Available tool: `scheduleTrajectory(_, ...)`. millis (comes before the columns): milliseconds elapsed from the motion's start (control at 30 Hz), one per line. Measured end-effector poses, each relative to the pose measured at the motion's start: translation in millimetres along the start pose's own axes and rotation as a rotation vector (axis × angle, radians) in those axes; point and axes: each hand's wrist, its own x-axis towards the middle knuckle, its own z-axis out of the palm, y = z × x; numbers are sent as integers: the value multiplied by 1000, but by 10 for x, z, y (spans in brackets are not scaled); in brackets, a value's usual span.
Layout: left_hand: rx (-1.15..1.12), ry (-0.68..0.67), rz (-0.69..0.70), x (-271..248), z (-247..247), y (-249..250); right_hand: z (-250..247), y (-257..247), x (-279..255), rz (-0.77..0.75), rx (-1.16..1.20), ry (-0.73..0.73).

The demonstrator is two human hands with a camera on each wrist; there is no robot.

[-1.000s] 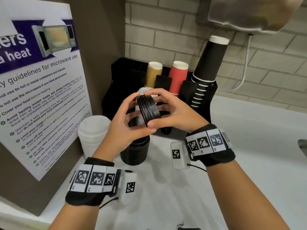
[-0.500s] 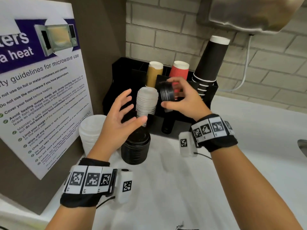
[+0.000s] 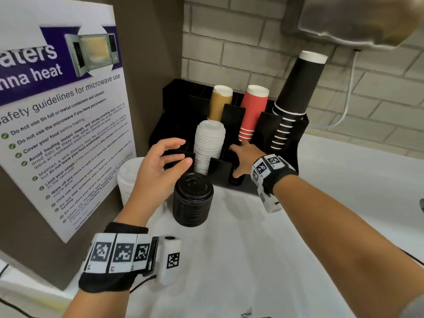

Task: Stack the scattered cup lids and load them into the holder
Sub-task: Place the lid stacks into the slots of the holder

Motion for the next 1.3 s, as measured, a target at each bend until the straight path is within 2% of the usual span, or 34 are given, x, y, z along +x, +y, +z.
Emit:
scheduleTrajectory(333,41,35,-32,-33,-52,18,126,-118,30,5,-141,-106)
scheduleTrajectory(500,57,37,-26,-15,-43,54,126,-138,-109,1,-106,-36)
scheduleTrajectory(567,65,37,-17,-8,-45,56,103,-154,-212,22,27,105)
scheduleTrajectory(600,64,39,-13,-6,-49,54,98,-187,-271,-1,143,243)
scheduleTrajectory(667,65,43,-12,4,-54,44,92,-343,-426,-142,439,519)
scheduleTrajectory(700,67,44,-11,12,-54,38,80,-447,-503,-233,557,535)
scheduleTrajectory(733,65,47,-10,19,-50,35,77,-550,-576,-317,625,454)
scheduleTrajectory(800,54,48,-4,33,-43,31,116,-722,-649,-401,619,153)
scheduleTrajectory(833,52,44,1,36,-38,29,144,-777,-654,-399,572,26)
scheduleTrajectory(900,57,31,10,32,-37,19,199,-842,-642,-364,516,-99)
scheduleTrajectory(1033,56,25,7,19,-36,9,287,-880,-618,-323,503,-139)
scheduleTrajectory(1200,55,27,11,10,-47,10,324,-908,-578,-310,520,-92)
scheduleTrajectory(1300,45,36,9,11,-54,6,271,-865,-598,-326,613,-15)
